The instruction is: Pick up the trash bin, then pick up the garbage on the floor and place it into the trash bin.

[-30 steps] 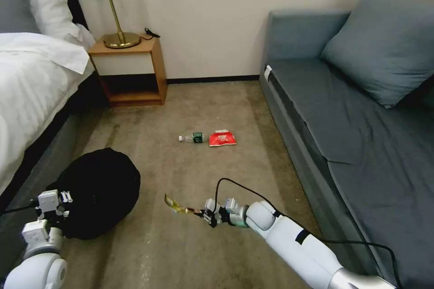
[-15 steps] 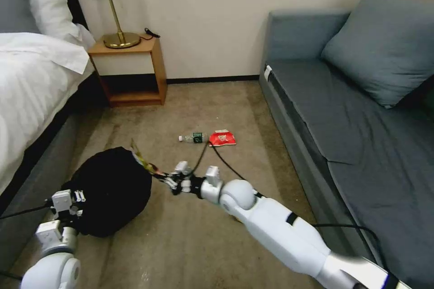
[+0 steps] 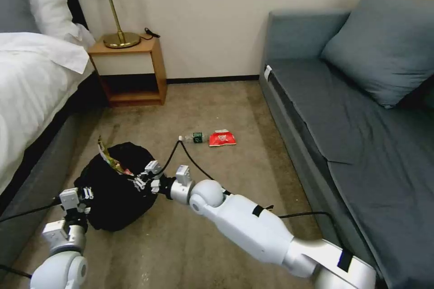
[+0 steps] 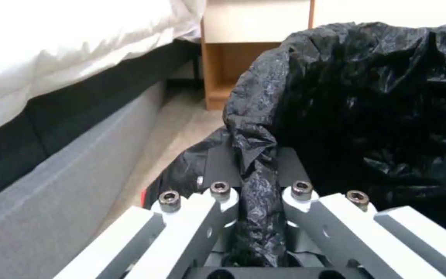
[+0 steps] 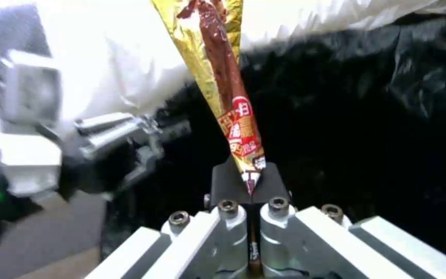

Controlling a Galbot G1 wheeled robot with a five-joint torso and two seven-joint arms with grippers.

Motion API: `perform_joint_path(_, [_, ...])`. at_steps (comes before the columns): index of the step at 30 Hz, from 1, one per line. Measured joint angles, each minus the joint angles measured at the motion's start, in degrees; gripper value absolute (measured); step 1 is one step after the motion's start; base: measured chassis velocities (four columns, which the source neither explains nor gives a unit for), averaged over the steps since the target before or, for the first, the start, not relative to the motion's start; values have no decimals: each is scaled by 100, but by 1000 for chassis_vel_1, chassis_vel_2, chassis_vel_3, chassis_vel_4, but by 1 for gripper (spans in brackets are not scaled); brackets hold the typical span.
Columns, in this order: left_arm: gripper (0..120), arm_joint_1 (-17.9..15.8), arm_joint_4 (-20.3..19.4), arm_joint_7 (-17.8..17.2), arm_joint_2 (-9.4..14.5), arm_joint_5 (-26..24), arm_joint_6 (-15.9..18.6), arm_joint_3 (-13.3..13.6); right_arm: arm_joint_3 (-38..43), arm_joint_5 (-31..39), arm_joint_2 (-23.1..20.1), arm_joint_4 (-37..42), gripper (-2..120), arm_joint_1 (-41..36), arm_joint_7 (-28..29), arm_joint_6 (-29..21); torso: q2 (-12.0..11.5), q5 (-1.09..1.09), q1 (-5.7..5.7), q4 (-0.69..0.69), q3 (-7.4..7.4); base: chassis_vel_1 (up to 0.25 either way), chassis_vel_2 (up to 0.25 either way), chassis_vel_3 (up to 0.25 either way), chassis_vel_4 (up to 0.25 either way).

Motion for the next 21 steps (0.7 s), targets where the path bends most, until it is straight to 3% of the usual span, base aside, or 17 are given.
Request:
perform_joint_path(9, [5,45,-117,6,21,-100,-33,-19,31,-437,162,-435,2,-36,111,91,0,0,0,-1,0,0,0,0,0])
perform_joint_path(21, [5,38,-119,6,68,-125,-65,-24,-73,-655,59,-330,45,-197,171,123,0,0,0,-1,0,0,0,0,0])
